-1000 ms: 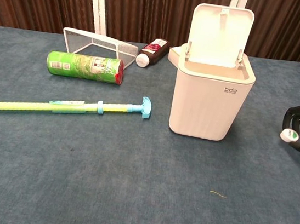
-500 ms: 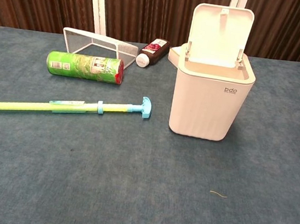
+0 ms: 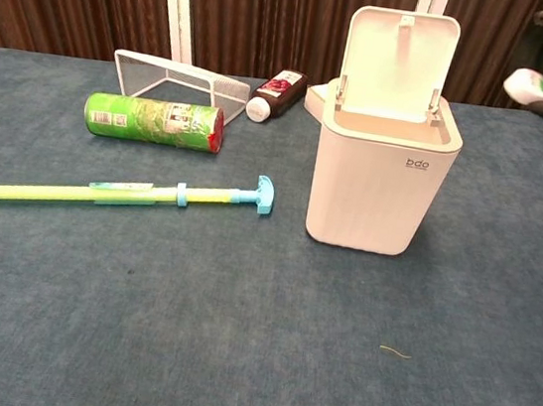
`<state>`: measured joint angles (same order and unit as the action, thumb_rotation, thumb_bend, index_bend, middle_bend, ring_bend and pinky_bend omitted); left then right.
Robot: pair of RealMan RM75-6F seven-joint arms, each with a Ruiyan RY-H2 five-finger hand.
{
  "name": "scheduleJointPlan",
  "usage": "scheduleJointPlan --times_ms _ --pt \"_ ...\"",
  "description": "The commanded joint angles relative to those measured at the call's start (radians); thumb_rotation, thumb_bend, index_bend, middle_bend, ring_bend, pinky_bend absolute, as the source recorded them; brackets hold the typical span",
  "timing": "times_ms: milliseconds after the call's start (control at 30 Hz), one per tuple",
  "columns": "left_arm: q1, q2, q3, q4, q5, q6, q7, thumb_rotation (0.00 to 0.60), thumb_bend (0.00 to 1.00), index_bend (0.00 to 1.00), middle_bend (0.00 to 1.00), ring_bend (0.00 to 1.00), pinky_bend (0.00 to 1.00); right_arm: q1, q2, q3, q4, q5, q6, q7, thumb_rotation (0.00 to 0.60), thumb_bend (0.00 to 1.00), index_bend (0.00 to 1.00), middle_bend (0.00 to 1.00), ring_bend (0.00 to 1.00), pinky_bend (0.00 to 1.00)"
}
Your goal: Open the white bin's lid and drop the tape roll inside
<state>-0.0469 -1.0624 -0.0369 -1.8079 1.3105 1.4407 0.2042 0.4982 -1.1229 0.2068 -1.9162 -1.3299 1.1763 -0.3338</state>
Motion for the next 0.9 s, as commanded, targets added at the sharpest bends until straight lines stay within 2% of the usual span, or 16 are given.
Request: scheduleJointPlan --times_ms 33,300,533,633,767,867,900 --pt "0.003 0.002 -0.001 -0.002 0.003 0.007 -0.002 0.600 0.37 0.18 0.07 0.18 0.30 0.074 -0.090 0.036 0.003 0.096 -0.035 -0.134 0.600 0.45 0.69 0.63 0.62 0.75" --pt "0.002 0.003 0.000 -0.003 -0.002 0.002 0.004 0.600 0.37 0.18 0.07 0.18 0.30 0.165 -0.236 0.072 0.063 0.242 -0.040 -0.262 0.600 0.45 0.69 0.63 0.62 0.75" --pt "0.005 0.004 -0.001 -0.003 0.001 0.008 -0.001 0.600 0.37 0.18 0.07 0.18 0.30 0.191 -0.294 0.073 0.133 0.263 -0.007 -0.286 0.600 0.45 0.62 0.63 0.61 0.75" --pt "0.005 0.005 -0.001 -0.003 0.002 0.008 -0.003 0.600 0.37 0.18 0.07 0.18 0.30 0.188 -0.290 0.068 0.140 0.263 -0.007 -0.264 0.600 0.44 0.51 0.57 0.53 0.75" --pt "0.004 0.003 -0.002 -0.001 0.000 0.006 -0.002 0.600 0.37 0.18 0.07 0.18 0.30 0.181 -0.268 0.062 0.129 0.265 -0.017 -0.227 0.600 0.29 0.24 0.38 0.37 0.74" --pt "0.003 0.003 -0.001 -0.002 0.002 0.005 0.001 0.600 0.37 0.18 0.07 0.18 0.30 0.175 -0.252 0.050 0.129 0.246 -0.024 -0.197 0.600 0.18 0.05 0.22 0.21 0.65" --pt "0.003 0.002 -0.001 -0.001 0.002 0.005 0.001 0.600 0.37 0.18 0.07 0.18 0.30 0.172 -0.246 0.046 0.127 0.239 -0.025 -0.188 0.600 0.17 0.02 0.20 0.18 0.62"
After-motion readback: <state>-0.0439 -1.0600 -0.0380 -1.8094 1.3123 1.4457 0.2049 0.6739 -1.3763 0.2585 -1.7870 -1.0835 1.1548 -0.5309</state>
